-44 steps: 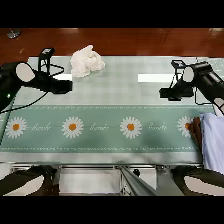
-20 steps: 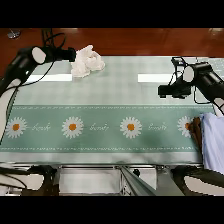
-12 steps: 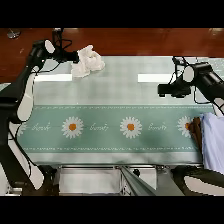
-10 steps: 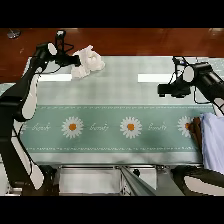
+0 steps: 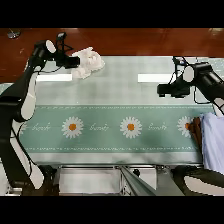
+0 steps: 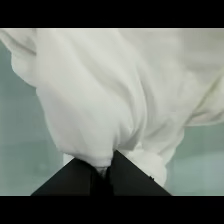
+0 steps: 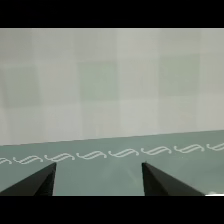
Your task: Fold the shirts.
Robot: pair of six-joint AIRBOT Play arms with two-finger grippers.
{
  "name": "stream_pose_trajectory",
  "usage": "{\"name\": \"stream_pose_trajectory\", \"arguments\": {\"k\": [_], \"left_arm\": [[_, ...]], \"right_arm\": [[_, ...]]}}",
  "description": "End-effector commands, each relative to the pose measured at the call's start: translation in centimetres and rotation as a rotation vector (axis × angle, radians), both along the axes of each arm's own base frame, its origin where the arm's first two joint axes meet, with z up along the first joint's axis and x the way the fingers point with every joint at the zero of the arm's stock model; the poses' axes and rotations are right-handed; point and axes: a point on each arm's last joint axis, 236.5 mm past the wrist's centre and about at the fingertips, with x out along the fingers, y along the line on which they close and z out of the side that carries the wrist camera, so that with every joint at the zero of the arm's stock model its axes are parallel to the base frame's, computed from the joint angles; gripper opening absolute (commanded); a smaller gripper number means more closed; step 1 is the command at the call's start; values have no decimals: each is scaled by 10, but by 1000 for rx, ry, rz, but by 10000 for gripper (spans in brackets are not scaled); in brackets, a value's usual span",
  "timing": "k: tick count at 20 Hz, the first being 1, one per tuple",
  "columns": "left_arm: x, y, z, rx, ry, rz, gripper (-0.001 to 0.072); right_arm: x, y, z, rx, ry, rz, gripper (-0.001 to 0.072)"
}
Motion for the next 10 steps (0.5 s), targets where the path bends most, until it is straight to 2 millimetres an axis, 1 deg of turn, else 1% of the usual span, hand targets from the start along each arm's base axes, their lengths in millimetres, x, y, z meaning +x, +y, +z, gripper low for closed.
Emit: {"name": "stream_pose_trajectory", "arguments": {"k": [1,3,5,7,9,10], "left_arm": [[-1,0,96,-20,-156,5,25],[-13,-3,168,-45,-271,-3,25],[-36,-10,247,-75,-408,-32,25],[-64,-14,316,-90,-537,-46,25],[-96,-19,371,-101,-641,-61,25],[-113,-23,393,-111,-680,-71,25]], "right_arm": [[-4,5,7,24,-2,-3,618],[-5,8,21,43,-32,-5,617],[-9,7,39,48,-64,-4,618],[-15,6,58,52,-99,0,618],[-20,6,78,58,-142,5,617],[-24,5,88,61,-163,5,617]]}}
